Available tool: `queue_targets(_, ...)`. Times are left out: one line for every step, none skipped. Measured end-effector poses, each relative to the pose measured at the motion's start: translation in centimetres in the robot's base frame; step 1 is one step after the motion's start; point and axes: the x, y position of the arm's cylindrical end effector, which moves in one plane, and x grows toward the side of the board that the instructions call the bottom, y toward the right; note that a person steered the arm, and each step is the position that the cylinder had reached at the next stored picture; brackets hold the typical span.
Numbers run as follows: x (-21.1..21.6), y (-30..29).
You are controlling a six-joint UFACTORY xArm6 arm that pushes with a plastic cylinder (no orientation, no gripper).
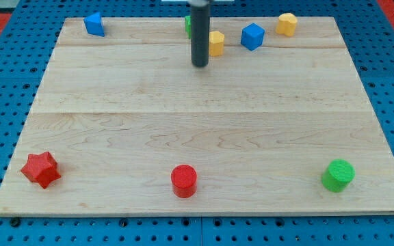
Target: Slide the red circle left and up a bit
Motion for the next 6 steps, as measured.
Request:
queue_targets(9.1,7.4)
queue_targets(21.2,7.3)
queue_targets(24.7,3.3)
queue_targets(23.6,1.7)
queue_targets(18.6,0.1)
queue_targets(23.7,1.1)
